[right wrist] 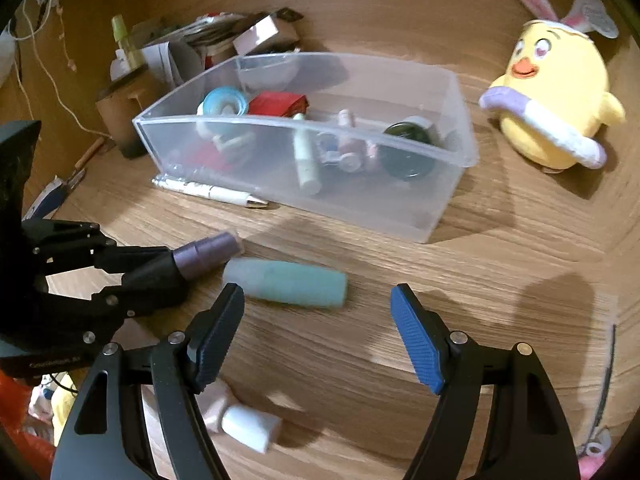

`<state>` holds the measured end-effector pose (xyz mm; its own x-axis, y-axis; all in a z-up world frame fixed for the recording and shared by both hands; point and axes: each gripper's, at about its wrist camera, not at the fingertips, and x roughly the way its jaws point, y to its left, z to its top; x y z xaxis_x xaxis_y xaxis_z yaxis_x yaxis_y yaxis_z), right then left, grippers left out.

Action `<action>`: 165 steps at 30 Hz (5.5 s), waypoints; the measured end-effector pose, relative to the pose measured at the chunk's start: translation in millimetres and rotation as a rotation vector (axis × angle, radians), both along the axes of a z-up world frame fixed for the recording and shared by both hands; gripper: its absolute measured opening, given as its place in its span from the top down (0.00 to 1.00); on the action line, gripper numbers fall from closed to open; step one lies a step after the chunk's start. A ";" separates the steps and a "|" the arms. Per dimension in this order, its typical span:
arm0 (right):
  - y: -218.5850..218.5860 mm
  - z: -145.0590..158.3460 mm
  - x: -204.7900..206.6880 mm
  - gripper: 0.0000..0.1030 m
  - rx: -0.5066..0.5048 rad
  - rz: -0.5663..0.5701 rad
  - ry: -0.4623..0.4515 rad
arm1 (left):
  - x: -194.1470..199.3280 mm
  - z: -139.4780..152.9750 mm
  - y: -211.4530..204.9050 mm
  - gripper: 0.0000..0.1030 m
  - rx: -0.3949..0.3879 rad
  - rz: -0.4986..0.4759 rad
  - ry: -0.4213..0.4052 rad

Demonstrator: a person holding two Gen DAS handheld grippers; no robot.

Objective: Organize objects
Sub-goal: 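Grasp the mint green tube with the right tool while the left grasps the purple bottle, then carry the mint tube and purple bottle toward the box with both tools, then open both tools to drop the mint tube and purple bottle into the clear box, then grasp the white pen with the left tool while the right grasps the pink cream tube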

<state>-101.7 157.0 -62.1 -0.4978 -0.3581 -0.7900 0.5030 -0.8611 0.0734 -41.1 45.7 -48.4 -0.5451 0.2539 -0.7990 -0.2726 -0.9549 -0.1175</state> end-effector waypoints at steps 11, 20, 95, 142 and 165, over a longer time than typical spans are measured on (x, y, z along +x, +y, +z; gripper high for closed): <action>-19.2 -8.9 -5.0 0.77 0.049 0.040 0.020 | 2.1 4.3 -8.9 0.75 0.017 0.046 0.021; -13.9 1.4 4.2 0.78 -0.002 0.018 0.054 | 3.9 18.4 -15.5 0.75 0.058 0.082 0.063; -45.1 36.3 -103.9 0.65 -0.038 -0.058 0.097 | -73.8 63.4 -77.0 0.55 0.079 0.294 0.192; -66.4 -0.2 -24.7 0.68 -0.032 0.216 -0.055 | -23.7 2.7 -67.3 0.39 0.048 0.085 -0.043; -35.0 -8.5 60.7 0.43 0.045 0.336 -0.050 | 1.2 0.6 -53.8 0.89 -0.083 0.126 -0.007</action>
